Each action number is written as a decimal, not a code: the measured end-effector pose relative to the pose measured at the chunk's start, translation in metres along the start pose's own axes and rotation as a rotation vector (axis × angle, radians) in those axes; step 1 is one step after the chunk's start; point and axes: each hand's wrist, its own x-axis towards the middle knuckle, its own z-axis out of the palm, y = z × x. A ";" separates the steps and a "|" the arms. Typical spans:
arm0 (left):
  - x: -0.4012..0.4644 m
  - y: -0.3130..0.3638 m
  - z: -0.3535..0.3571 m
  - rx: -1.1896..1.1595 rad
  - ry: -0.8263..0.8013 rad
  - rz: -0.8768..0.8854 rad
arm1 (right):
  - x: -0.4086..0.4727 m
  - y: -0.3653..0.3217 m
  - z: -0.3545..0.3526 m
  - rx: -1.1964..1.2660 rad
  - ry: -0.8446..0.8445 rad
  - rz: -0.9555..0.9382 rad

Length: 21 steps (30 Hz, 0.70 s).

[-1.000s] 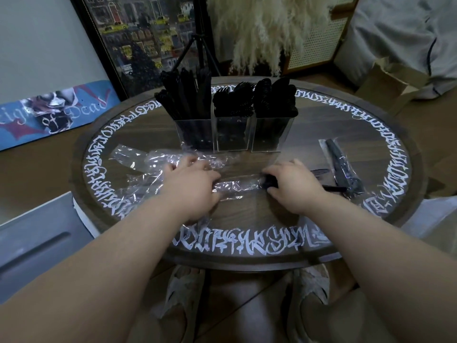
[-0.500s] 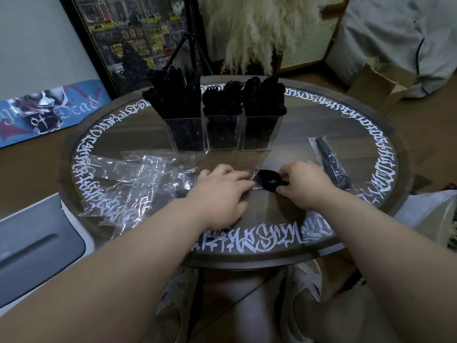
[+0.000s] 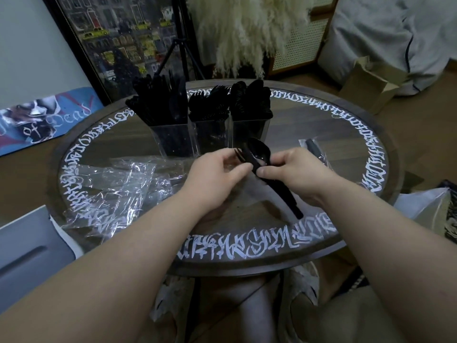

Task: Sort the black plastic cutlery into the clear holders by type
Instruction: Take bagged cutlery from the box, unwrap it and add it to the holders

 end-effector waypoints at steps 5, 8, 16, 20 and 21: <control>0.005 0.003 -0.003 -0.197 0.053 -0.096 | 0.003 -0.002 0.012 -0.039 -0.043 -0.032; 0.005 0.002 -0.008 -0.191 0.087 -0.106 | 0.008 -0.001 0.017 0.009 -0.031 -0.020; -0.002 0.002 -0.027 -0.117 0.135 -0.087 | 0.006 -0.012 0.026 -0.080 0.181 -0.178; -0.011 0.011 -0.033 -0.106 0.100 -0.025 | -0.005 -0.030 0.035 -0.014 0.211 -0.306; -0.013 0.013 -0.034 -0.107 0.103 -0.008 | -0.007 -0.033 0.035 -0.022 0.225 -0.323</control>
